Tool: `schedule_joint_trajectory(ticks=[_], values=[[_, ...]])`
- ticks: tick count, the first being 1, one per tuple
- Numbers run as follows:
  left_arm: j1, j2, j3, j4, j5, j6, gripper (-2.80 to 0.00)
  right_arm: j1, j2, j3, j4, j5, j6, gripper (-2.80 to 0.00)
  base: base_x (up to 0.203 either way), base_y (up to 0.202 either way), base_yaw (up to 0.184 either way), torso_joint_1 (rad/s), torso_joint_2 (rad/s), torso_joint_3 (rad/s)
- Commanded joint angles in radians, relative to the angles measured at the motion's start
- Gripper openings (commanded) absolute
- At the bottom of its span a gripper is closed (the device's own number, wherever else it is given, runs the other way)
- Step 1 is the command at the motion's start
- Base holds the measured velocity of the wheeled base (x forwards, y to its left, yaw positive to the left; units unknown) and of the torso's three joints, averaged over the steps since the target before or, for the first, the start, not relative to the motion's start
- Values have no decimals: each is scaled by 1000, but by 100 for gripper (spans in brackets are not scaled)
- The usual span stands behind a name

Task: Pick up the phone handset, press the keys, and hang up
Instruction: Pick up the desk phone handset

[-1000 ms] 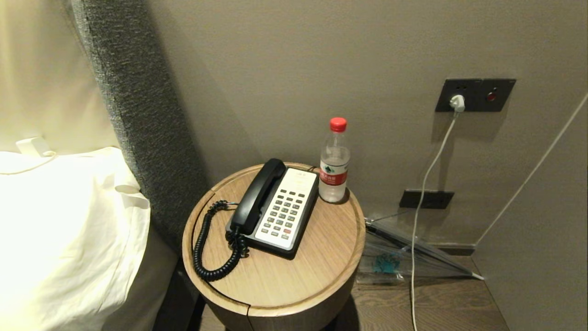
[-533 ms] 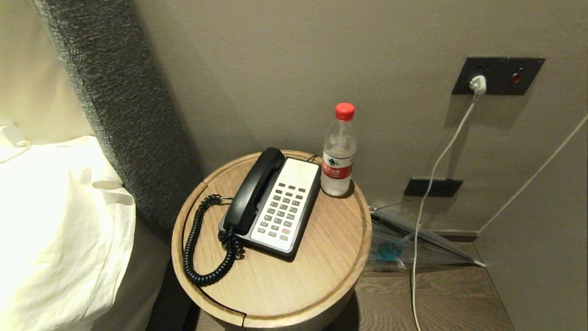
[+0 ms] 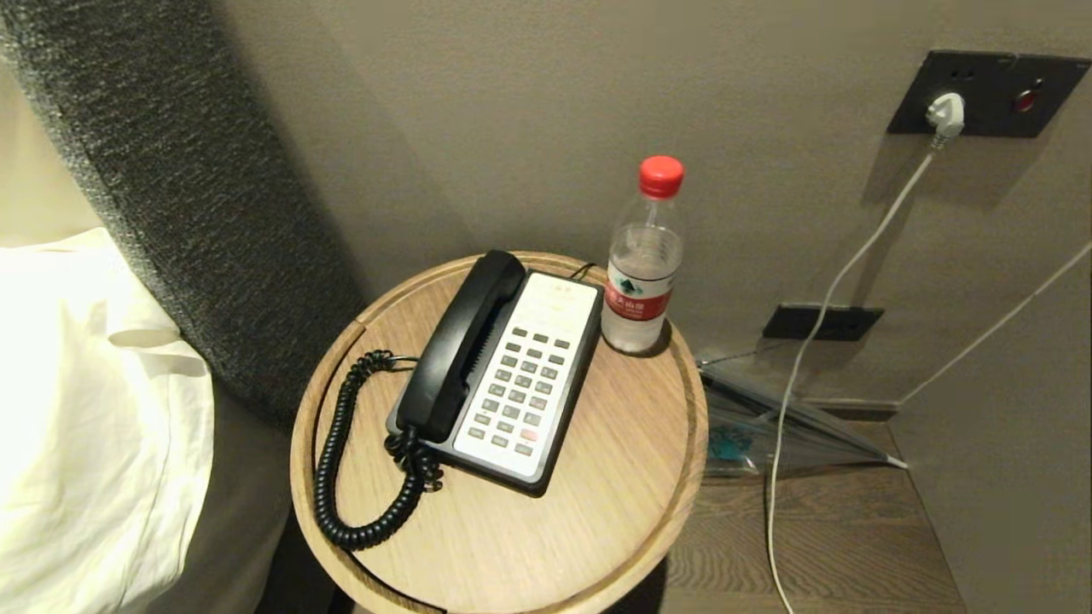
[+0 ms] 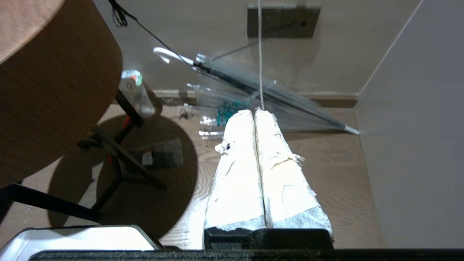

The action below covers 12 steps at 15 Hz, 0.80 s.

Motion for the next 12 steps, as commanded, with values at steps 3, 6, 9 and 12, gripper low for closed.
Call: schedule_joint_trajectory(ticks=[3,6,9,12], values=[[0,0,-1,0,0,0,-280,0,1,0,1,0,0,-280,0,0,0,4,7,-197],[0,0,1,0,-1,0,-280,0,1,0,1,0,0,-280,0,0,0,4,5,-199],[0,0,-1,0,-1,0,-280,0,1,0,1,0,0,-280,0,0,0,5,6,-200],[0,0,-1,0,-1,6,-280,0,1,0,1,0,0,-280,0,0,0,2,5,-111]])
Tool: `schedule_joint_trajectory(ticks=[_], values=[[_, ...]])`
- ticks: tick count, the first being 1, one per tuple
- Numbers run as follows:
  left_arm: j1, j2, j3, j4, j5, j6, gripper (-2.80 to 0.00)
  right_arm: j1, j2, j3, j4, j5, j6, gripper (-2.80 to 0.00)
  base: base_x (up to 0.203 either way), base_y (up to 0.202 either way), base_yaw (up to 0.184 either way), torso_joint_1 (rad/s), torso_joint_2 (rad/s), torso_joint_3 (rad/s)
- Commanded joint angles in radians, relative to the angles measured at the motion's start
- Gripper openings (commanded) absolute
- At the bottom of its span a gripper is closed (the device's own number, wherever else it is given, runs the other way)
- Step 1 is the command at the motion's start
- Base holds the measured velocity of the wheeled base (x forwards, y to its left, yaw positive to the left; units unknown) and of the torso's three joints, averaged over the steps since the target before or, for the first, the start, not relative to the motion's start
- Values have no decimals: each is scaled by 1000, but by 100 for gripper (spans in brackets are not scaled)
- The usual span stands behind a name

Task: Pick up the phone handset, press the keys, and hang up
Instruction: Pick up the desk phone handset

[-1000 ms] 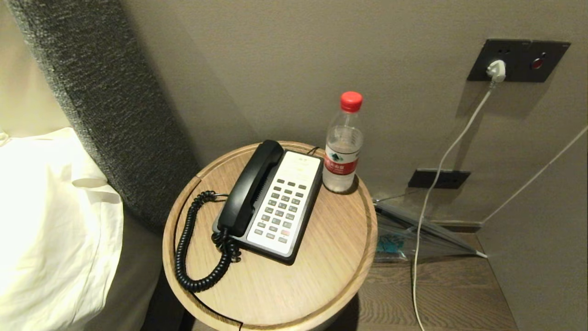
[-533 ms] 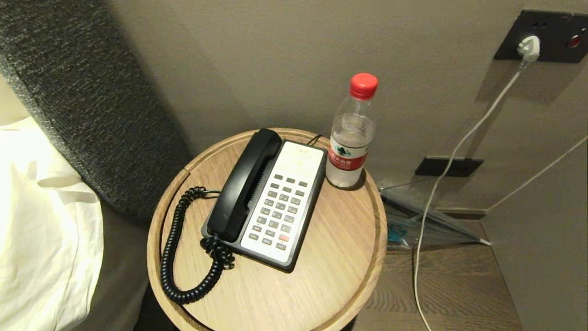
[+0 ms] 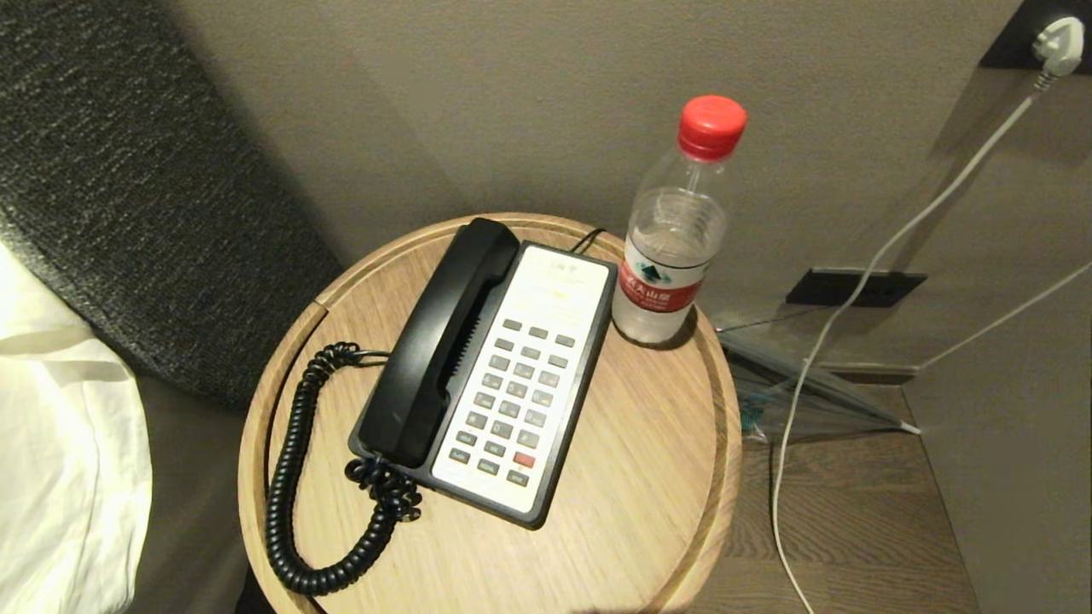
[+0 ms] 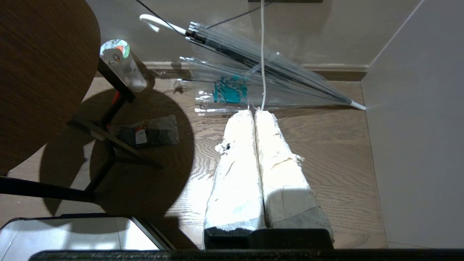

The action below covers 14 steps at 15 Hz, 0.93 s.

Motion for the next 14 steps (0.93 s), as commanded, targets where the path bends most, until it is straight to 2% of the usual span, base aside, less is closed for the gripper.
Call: schedule_joint_trajectory(ticks=[1,11,12,14], values=[[0,0,-2,0,0,4,-280,0,1,0,1,0,0,-280,0,0,0,2,4,-32],[0,0,-14,-6,7,-1,-280,0,1,0,1,0,0,-280,0,0,0,0,0,0],[0,1,-30,4,4,1,-280,0,1,0,1,0,0,-280,0,0,0,0,0,0],[0,30,-177,97,-23,1,-280,0,1,0,1,0,0,-280,0,0,0,0,0,0]])
